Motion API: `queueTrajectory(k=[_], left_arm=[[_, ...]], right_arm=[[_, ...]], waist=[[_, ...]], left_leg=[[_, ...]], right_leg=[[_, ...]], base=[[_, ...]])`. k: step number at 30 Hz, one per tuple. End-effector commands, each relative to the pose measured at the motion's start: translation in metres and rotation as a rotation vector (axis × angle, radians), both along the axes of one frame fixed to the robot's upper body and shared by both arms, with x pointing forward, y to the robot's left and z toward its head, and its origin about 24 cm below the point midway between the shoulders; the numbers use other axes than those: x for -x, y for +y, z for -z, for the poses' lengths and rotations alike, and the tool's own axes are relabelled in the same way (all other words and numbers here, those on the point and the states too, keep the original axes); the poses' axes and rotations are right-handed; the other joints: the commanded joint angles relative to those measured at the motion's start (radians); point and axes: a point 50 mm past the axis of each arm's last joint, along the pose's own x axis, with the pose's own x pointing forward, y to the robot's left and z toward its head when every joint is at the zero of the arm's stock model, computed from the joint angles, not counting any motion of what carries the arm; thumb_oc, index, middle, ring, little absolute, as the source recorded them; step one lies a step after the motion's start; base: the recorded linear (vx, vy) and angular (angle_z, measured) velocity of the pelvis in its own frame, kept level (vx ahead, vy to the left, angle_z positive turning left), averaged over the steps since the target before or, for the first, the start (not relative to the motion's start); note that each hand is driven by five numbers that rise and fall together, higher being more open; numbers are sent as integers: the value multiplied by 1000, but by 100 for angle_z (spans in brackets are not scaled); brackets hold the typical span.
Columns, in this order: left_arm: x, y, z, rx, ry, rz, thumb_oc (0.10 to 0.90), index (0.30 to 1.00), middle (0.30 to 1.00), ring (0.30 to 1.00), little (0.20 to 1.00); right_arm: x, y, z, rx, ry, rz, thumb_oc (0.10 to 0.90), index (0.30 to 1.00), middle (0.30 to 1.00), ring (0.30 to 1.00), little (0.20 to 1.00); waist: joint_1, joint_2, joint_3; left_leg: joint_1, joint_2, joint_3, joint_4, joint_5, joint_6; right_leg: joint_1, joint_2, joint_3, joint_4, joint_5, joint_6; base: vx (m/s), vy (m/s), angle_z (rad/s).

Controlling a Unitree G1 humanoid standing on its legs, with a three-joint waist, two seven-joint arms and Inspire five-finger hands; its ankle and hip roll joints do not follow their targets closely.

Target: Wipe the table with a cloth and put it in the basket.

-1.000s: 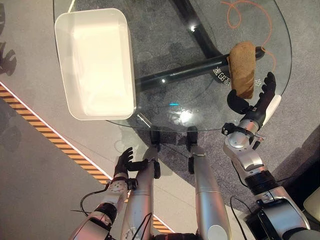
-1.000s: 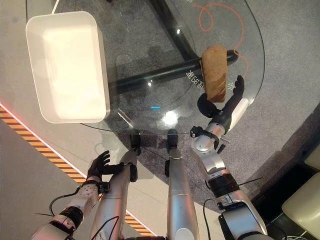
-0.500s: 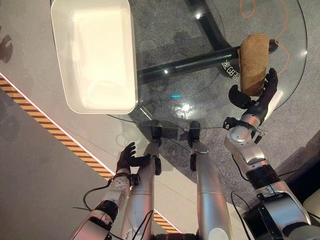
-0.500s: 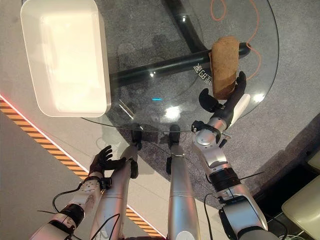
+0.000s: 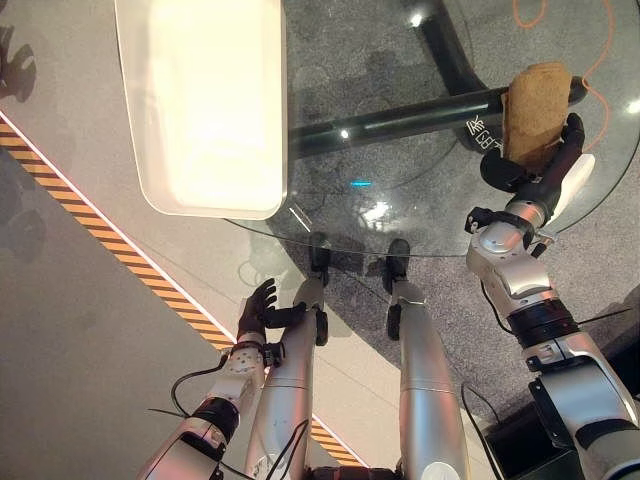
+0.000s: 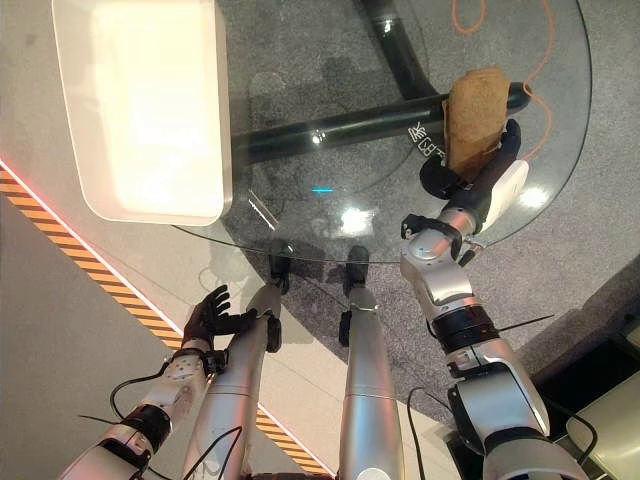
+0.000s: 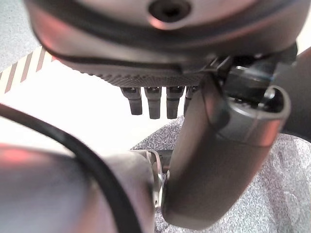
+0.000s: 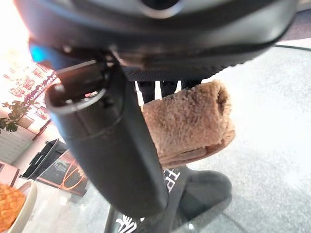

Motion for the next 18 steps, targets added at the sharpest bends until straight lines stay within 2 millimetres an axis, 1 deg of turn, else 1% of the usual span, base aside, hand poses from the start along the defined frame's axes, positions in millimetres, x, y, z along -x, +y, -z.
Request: queueTrajectory(k=[1,7,13,15,18], left_arm=[[56,1,49,-15,234,-22,800,900,900,900,900],[55,-2,48,-10,227,-12,800,900,900,900,900],[52,-6,45,-3,211,-1,800,900,900,900,900],[52,-6,44,-3,207,2,800,900,900,900,900],[53,-8,44,-1,205,4,800,900,900,900,900]], right_arm=[[11,-27,-17,10,-56,90,800,900,900,900,900],[4,-29,-15,-17,-12,76,800,900,900,900,900],[0,-34,-5,-75,45,111,800,900,900,900,900],[-1,-41,0,-117,63,139,800,900,900,900,900],[-2,-47,4,-138,78,127,800,900,900,900,900]], waist=[[-2,24,-20],[4,30,-20],[11,40,-20],[14,46,-20],[16,52,-20]], left_leg=[[-42,-50,-10,132,-110,34],[-63,-51,-11,138,-111,33],[-85,-53,-10,144,-110,31],[-92,-52,-9,145,-111,32],[-99,-54,-10,146,-111,32]], right_leg=[[-12,43,-37,-113,120,-5],[-32,42,-41,-106,118,-6],[-53,41,-43,-99,119,-7],[-61,39,-46,-96,119,-6],[-69,38,-47,-96,121,-7]], base=[[0,0,0],[0,0,0],[1,2,1],[2,4,7],[-1,4,10]])
